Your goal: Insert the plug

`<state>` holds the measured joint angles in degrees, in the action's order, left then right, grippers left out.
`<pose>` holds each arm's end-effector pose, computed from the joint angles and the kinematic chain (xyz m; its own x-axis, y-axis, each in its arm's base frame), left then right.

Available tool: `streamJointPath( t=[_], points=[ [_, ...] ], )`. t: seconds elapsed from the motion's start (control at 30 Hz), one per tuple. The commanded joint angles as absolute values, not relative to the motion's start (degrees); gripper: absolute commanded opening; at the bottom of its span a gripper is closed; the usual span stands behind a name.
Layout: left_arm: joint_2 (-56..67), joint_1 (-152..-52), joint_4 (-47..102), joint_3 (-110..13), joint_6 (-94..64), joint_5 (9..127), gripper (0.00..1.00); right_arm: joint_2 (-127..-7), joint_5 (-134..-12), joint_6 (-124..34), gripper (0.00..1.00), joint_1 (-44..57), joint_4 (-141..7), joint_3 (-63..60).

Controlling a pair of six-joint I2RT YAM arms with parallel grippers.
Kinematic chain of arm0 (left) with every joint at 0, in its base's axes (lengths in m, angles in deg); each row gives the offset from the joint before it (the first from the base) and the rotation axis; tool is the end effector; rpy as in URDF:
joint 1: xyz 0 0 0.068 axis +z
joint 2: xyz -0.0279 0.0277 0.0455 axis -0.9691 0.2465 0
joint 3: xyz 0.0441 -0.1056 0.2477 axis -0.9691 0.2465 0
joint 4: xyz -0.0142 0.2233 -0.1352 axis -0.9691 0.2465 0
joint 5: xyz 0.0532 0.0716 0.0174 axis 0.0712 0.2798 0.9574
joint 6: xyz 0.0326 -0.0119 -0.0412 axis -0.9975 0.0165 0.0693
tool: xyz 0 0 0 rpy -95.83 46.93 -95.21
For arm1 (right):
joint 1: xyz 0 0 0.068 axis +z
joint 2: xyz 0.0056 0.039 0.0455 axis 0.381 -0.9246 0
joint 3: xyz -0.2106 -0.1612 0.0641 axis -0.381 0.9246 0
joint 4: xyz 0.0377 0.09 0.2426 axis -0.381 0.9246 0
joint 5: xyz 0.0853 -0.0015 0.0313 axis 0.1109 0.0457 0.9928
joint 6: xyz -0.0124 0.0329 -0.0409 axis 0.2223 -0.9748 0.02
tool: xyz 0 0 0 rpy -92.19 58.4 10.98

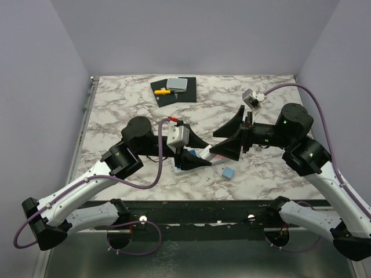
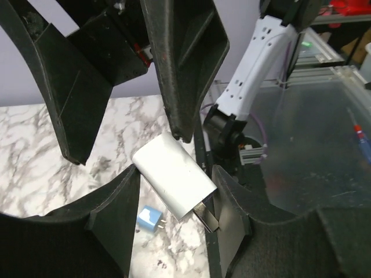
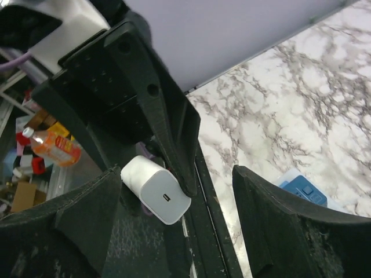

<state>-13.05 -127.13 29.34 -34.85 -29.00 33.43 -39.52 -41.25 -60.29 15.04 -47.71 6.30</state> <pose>0.1172 -0.1855 0.4046 0.0610 -0.0272 -0.9978 0.9956 -0.0697 0.0628 0.1345 0.1314 0.4366 -0.4265 0.0381 -0.9037 -0.8748 0.2366 0.4228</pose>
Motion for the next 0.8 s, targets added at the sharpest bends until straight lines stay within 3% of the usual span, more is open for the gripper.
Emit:
streamJointPath(
  t=[0.0, 0.23, 0.37, 0.47, 0.6, 0.77],
  points=[
    [-12.6, -127.2, 28.2, -38.4, -22.9, 25.9, 0.00, -38.7, -31.4, -57.1, 0.81, 15.0, -48.9, 5.6],
    [-12.8, -127.2, 29.1, -38.6, -31.0, 28.0, 0.00, -38.6, -31.2, -63.7, 0.77, 15.0, -53.4, 9.7],
    [-12.5, -127.2, 32.8, -39.1, -39.9, 31.1, 0.00, -40.2, -32.9, -67.0, 0.70, 15.0, -52.1, 8.8],
    [-12.5, -127.2, 35.1, -39.0, -48.0, 34.1, 0.00, -42.3, -35.8, -67.6, 0.55, 15.0, -48.0, 7.2],
    [-12.1, -127.2, 36.2, -39.3, -53.3, 36.6, 0.00, -42.0, -35.3, -70.5, 0.27, 15.0, -52.1, 9.4],
    [-11.6, -127.2, 36.4, -39.7, -54.5, 40.0, 0.00, -41.0, -34.9, -72.1, 0.14, 15.0, -54.6, 12.1]
  ],
)
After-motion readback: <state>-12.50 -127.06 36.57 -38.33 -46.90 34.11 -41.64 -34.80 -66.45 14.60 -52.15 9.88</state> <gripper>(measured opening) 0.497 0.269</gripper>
